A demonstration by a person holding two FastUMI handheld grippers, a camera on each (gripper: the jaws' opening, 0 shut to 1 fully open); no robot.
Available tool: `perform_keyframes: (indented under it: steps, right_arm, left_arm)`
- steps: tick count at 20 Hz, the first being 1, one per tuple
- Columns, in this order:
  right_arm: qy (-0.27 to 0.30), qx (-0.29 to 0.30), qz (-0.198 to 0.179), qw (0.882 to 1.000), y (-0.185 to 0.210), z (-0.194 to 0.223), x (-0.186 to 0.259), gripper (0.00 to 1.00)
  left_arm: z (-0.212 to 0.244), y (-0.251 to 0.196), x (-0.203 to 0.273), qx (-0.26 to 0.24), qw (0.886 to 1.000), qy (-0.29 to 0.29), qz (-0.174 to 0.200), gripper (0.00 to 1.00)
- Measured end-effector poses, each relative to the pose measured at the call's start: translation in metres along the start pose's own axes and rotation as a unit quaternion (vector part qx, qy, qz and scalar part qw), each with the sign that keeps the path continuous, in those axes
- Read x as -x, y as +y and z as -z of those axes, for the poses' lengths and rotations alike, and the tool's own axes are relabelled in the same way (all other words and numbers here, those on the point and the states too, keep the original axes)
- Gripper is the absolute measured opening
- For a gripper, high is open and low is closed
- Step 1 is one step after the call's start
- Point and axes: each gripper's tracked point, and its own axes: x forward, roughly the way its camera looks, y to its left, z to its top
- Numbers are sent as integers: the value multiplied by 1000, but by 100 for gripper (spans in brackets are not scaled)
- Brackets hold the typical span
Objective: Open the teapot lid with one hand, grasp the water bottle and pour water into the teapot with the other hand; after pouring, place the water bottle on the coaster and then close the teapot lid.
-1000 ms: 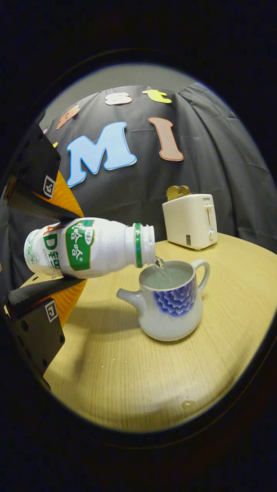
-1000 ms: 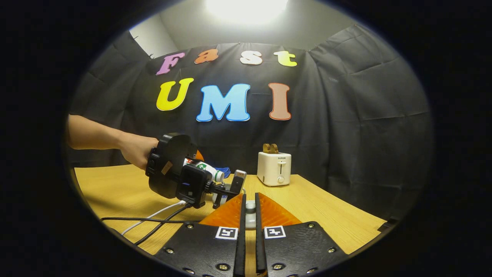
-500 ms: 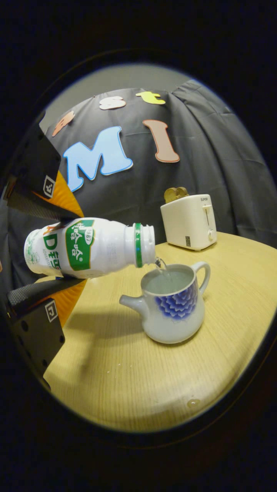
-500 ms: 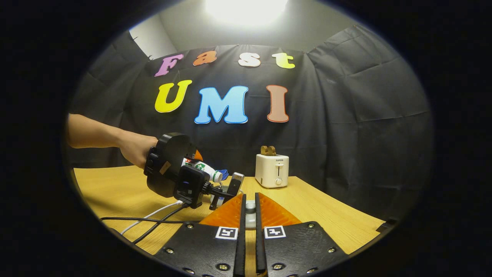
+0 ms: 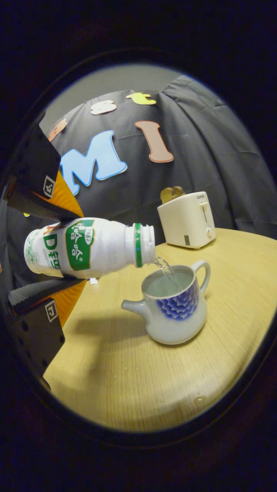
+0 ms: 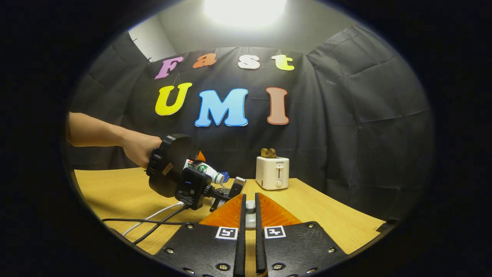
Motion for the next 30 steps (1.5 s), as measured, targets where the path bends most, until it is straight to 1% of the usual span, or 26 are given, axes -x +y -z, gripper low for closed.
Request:
perform_keyframes:
  steps: [1,2,3,4,5,7,9,10,11,15,16,18,19,20,21,30]
  right_arm:
    - [-1,1,-1,1000,1,0,0,11]
    - [0,1,-2,1000,2,0,-1,11]
    - [0,1,-3,1000,2,0,-1,11]
    - [1,2,-4,1000,2,0,-1,11]
    - [0,1,-3,1000,1,0,0,11]
    - [-1,0,-3,1000,1,-2,0,11]
    - [-3,-1,-3,1000,1,-3,1,11]
    - [-4,0,-3,1000,1,-3,0,11]
    - [-3,2,-3,1000,1,-3,0,11]
    - [-1,1,-5,1000,2,-1,1,11]
    - [-1,2,-4,1000,1,-2,0,11]
    - [-2,1,-4,1000,1,-2,0,11]
    - [-1,1,-4,1000,1,-1,0,11]
    - [0,2,-4,1000,1,-1,0,11]
    - [2,2,-5,1000,2,0,0,11]
    - [4,4,-7,1000,2,0,0,11]
  left_arm:
    - [0,0,0,-2,1000,1,-1,86]
    - [-1,0,1,-3,1000,0,-1,81]
    - [-2,1,1,-4,1000,-2,-3,86]
    - [-2,0,0,-6,1000,-2,-2,87]
    - [-1,2,0,-8,1000,-3,-4,81]
    - [-2,2,2,-11,1000,-2,-7,86]
    - [-1,4,0,-14,1000,-2,-5,87]
    - [0,5,-1,-16,1000,-1,-6,81]
    - [0,4,-2,-17,1000,-1,-7,86]
    - [1,3,-2,-16,1000,0,-2,76]
    - [1,4,-2,-18,1000,-1,0,87]
    - [2,4,-2,-21,1000,0,2,87]
    - [1,4,-2,-22,1000,0,3,76]
    - [1,4,-1,-25,1000,-1,4,76]
    - [1,4,-1,-28,1000,0,5,87]
    - [1,4,-2,-39,999,-3,14,87]
